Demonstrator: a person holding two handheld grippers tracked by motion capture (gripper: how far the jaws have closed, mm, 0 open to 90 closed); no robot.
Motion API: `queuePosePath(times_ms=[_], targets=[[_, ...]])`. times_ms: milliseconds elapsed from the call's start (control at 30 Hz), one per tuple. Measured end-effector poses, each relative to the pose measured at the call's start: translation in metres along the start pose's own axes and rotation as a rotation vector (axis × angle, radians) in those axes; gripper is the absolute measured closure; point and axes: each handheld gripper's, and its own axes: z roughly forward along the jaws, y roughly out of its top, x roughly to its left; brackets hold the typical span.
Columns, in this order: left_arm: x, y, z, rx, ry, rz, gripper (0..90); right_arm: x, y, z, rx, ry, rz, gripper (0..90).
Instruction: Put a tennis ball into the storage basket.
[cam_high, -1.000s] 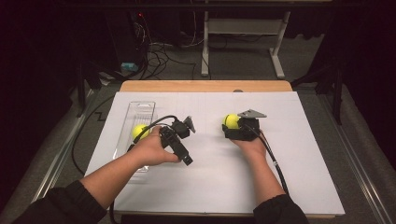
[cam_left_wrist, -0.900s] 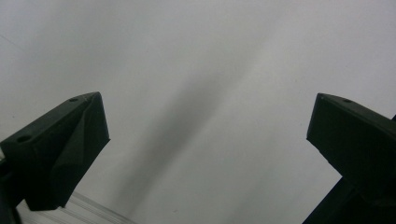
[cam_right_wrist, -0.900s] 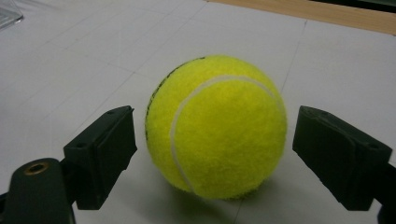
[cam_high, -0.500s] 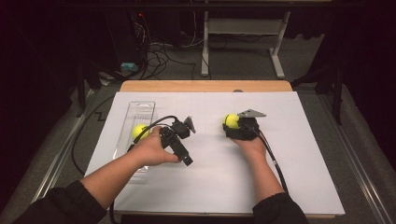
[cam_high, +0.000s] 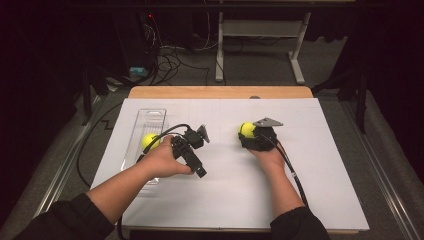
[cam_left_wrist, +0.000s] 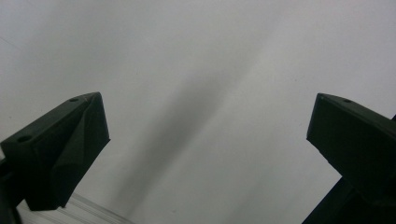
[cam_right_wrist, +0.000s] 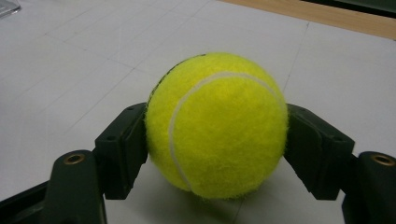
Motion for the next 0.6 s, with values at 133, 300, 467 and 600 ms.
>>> queuePosePath(times_ms=[133, 300, 467, 600], targets=[[0.000, 0.000, 0.000, 0.008, -0.001, 0.002, 0.0, 0.001, 0.000, -0.003, 0.005, 0.005, -0.008, 27.7], [0.001, 0.000, 0.000, 0.003, 0.002, -0.003, 0.0, 0.003, 0.001, -0.011, -0.013, 0.008, -0.012, 27.8], [-0.001, 0.001, 0.001, 0.011, 0.005, 0.001, 0.0, 0.005, 0.002, -0.021, -0.037, 0.013, -0.013, 27.8], [-0.002, 0.003, 0.002, 0.014, 0.005, 0.005, 0.0, 0.005, 0.000, -0.033, -0.056, 0.012, -0.019, 27.9]])
